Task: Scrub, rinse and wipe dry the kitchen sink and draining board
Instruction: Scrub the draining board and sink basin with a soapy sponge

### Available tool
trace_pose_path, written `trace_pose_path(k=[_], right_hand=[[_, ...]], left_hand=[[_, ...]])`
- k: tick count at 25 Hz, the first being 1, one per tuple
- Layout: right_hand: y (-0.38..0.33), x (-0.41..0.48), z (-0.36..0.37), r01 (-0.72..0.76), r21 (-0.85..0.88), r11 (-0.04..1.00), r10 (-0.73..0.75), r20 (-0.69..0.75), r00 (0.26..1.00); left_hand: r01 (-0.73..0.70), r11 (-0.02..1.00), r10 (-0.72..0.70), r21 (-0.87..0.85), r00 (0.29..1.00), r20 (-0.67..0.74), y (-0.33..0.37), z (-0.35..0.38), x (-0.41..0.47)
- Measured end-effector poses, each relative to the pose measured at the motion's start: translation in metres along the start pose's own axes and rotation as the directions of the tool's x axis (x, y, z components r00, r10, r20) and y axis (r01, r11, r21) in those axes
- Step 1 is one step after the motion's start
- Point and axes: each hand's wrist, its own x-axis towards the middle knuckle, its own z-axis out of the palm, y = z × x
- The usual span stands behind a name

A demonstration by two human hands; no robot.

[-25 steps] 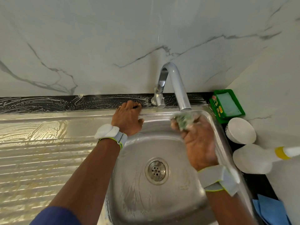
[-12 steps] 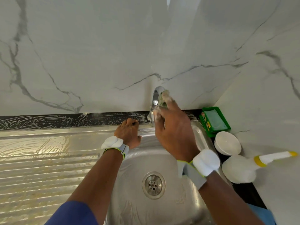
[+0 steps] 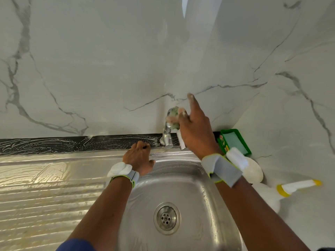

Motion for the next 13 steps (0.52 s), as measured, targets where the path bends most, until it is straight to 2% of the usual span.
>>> trace_pose_path(k=[2,4,5,7,9,11,12,13], right_hand=[[0.011,-0.016,0.0,0.048,0.07,0.996,-0.039,-0.126,0.991],[0.021,-0.02,-0.002,0.072,0.053,0.996,-0.054,-0.286,0.957],[0.024,-0.017,-0.005,0.048,0.034,0.998,-0.036,-0.31,0.95],[0.025,-0.005,-0.007,-0.031,0.012,0.999,0.033,-0.246,0.969],[0.022,0.016,-0.004,-0.123,0.1,0.987,0.14,-0.176,0.974],[0.012,0.038,0.002,-0.188,0.164,0.968,0.219,-0.195,0.956],[0.005,0.044,0.005,-0.158,0.081,0.984,0.172,-0.209,0.963],[0.002,0.043,0.009,-0.078,-0.102,0.992,0.057,-0.198,0.979]], left_hand=[[-0.005,1.0,0.005,-0.004,1.0,-0.011,-0.002,0.001,0.0],[-0.008,1.0,0.007,-0.007,1.0,-0.02,-0.002,0.002,0.0],[-0.009,1.0,0.009,-0.009,1.0,-0.022,-0.002,0.002,0.0],[-0.012,1.0,0.012,-0.013,1.0,-0.023,-0.002,0.003,0.0],[-0.01,1.0,0.01,-0.016,1.0,-0.022,-0.002,0.001,0.0],[-0.011,1.0,0.011,-0.016,1.0,-0.016,-0.002,0.001,0.0],[-0.013,1.0,0.013,-0.009,1.0,-0.017,-0.002,0.001,-0.001],[-0.015,1.0,0.015,-0.006,1.0,-0.019,-0.002,0.001,-0.001]])
